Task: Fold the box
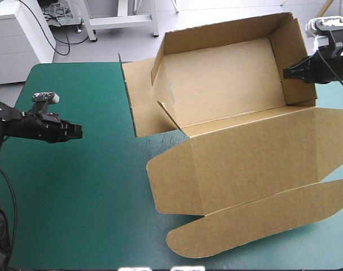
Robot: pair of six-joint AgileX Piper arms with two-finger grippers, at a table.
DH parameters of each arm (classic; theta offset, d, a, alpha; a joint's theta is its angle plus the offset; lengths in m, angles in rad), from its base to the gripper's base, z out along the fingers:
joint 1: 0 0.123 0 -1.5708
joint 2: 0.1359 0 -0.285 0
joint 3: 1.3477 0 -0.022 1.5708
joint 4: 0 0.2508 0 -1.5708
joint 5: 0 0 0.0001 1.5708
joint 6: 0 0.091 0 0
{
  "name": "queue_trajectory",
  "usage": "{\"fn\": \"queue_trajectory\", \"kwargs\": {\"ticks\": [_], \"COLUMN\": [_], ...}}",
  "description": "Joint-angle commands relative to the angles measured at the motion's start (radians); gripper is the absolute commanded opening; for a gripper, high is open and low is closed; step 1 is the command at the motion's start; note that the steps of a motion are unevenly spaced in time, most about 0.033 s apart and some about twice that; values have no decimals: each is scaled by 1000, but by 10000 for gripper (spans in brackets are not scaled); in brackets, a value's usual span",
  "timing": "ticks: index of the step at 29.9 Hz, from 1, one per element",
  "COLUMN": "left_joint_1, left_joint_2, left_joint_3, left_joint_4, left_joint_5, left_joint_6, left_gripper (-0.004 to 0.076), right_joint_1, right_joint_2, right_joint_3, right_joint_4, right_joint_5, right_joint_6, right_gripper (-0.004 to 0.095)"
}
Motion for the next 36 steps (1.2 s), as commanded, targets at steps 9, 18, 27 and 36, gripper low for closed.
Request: {"fn": "queue_trajectory", "kwargs": {"ticks": [9,18,27,36], "left_joint_1": [-13,-63,-91,-163], "left_joint_2": [13,25,23,9], "left_joint_3": [156,156,156,156], "left_joint_4": [-448,-721,-749,-837], "left_joint_5": [24,189,189,189], "left_joint_6": [312,433,442,440], "left_gripper": [-10,109,708,724], "right_joint_1": [-3,-3,-3,-3], "right_joint_2": [-43,-43,-43,-43], "right_joint_3": [-30,-30,-30,-30], "right_joint_4": [108,108,108,104], "right_joint_5": [-42,-42,-42,-42], "right_joint_6": [-6,-6,-6,-6], "right_gripper": [-20,-20,-19,-19]}}
